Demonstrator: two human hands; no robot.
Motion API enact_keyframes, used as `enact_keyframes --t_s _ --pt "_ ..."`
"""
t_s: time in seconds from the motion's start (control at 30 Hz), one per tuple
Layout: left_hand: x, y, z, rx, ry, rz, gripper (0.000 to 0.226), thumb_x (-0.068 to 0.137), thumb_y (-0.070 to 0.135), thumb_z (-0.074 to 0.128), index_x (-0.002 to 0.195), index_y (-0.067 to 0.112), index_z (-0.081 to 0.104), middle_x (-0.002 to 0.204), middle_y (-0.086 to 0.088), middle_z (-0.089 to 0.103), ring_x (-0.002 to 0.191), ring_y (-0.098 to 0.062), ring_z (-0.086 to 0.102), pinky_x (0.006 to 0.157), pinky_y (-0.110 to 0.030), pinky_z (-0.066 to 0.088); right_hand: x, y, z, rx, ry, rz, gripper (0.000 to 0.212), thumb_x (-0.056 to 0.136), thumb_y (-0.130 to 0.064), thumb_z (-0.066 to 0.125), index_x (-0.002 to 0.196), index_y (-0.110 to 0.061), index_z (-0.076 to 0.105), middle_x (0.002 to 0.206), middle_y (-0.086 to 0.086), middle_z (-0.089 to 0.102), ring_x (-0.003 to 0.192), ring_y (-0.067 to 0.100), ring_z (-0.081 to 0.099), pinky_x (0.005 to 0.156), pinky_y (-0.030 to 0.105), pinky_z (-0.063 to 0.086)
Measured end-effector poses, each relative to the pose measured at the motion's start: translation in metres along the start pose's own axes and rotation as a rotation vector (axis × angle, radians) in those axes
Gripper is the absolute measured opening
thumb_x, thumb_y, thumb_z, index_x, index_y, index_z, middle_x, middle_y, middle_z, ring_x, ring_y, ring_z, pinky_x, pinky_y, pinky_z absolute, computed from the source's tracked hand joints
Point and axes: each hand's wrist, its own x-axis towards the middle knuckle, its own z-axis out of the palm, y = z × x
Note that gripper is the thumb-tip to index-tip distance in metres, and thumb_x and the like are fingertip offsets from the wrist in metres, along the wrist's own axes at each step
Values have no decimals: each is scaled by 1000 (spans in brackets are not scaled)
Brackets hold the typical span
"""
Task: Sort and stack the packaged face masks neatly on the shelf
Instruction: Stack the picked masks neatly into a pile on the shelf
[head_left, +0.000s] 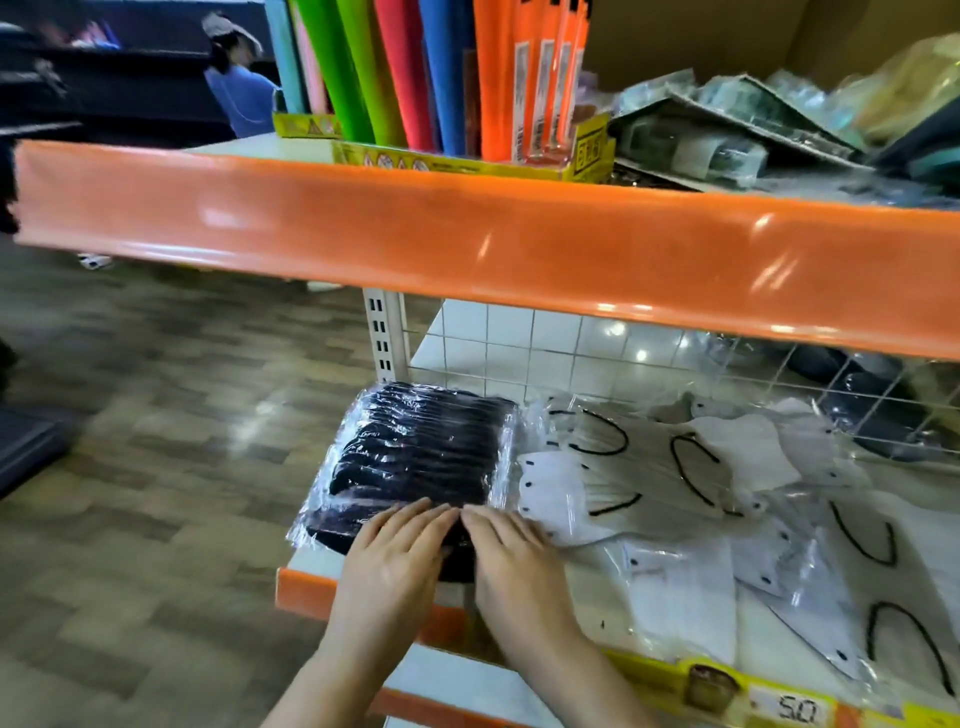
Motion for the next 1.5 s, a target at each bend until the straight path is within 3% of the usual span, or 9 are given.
enact_keyframes --t_s 0.33,0.47,0.53,0.6,0.8,0.97,1.13,1.27,1.5 --pt "-34 -39 8 131 -149 -224 48 73 14 34 98 15 75 104 2 73 103 -21 67 103 -27 28 -9 -17 37 -38 -166 -97 45 75 -20 39 107 -27 71 109 -11 68 99 7 64 84 26 53" --pt "-33 -38 10 148 -252 -258 48 77 20 34 102 16 74 112 2 70 105 -19 66 99 -30 29 -10 -12 43 -72 -217 -77 41 64 -26 71 105 -27 72 113 -9 69 103 9 65 86 31 55" --pt "-33 -40 9 155 -320 -230 46 92 35 33 108 18 72 118 4 67 109 -17 64 99 -30 29 -11 -11 43 -101 -211 -59 35 76 -36 57 105 -26 73 115 -8 68 105 10 64 87 34 55" --pt "-33 -42 9 151 -430 -223 62 100 50 18 115 19 69 125 5 63 116 -14 59 102 -29 25 -14 -12 43 -108 -247 -15 46 84 -42 39 108 -24 72 120 -6 67 110 11 63 89 38 54" --pt "-30 -45 12 123 -440 -227 69 101 52 11 118 15 67 130 1 60 125 -9 39 107 -23 12 -15 -13 42 -128 -246 13 53 96 -48 27 116 -24 70 129 -4 62 119 12 58 93 45 51" --pt "-23 -32 17 85 -301 -263 74 100 54 9 112 14 70 122 -4 65 116 -22 60 98 -32 30 -13 -13 25 -38 -223 -2 44 84 -47 38 109 -29 69 122 -8 65 112 9 60 94 34 51" --pt "3 3 26 15 -190 -159 66 100 52 17 104 16 71 113 -2 68 104 -23 65 90 -34 44 -18 15 2 -32 -83 41 31 83 -36 42 98 -32 69 110 -16 64 98 5 60 87 23 50" --pt "25 43 39 -65 -217 1 37 86 38 41 100 20 70 104 3 69 95 -18 66 76 -32 54 -34 48 -19 -114 -22 158 30 82 -29 42 97 -28 69 102 -12 64 92 10 62 80 26 51" --pt "40 115 74 -160 -329 175 36 82 36 42 96 23 72 98 6 70 90 -16 66 72 -26 53 -80 96 -56 -245 -11 479 29 79 -27 48 97 -25 70 99 -7 64 84 15 63 72 28 52"
